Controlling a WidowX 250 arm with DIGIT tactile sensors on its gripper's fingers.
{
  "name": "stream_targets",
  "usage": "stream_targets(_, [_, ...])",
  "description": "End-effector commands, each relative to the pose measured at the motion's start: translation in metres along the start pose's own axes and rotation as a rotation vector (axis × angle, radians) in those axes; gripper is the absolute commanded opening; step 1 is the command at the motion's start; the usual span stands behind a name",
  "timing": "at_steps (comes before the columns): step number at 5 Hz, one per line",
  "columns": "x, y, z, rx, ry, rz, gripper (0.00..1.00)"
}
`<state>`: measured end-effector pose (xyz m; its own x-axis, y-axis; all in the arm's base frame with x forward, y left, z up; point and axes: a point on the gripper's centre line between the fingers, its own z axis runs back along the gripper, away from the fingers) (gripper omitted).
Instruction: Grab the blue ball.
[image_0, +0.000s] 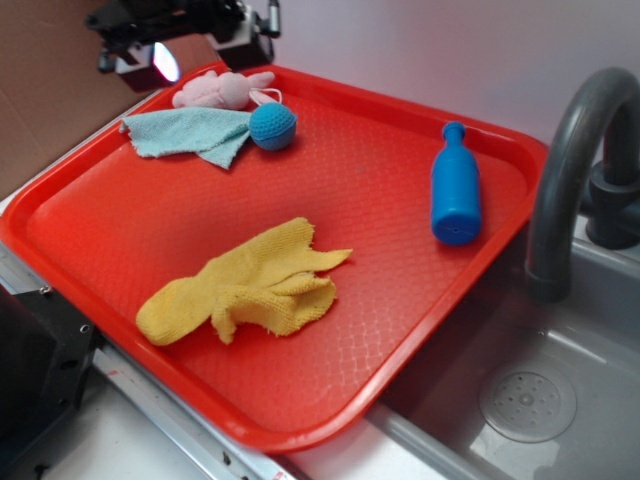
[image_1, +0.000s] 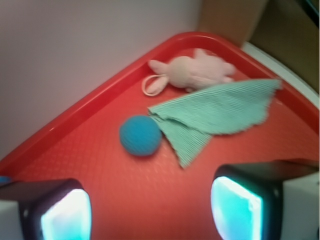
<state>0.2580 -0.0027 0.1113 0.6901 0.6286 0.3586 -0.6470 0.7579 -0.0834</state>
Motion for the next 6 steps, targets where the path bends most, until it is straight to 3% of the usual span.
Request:
stream_targets(1, [0.033, -0.009, -0.035, 0.046, -0.048, 0.053, 1.00])
stream_targets(3, [0.039, -0.007, -0.070, 0.134, -0.045, 0.074, 1.00])
stream_targets(5, [0.031, -0.007, -0.095, 0.194, 0.032, 0.062, 1.00])
stream_targets(6, [0.029, -0.006, -0.101, 0.225, 0.027, 0.058, 0.00])
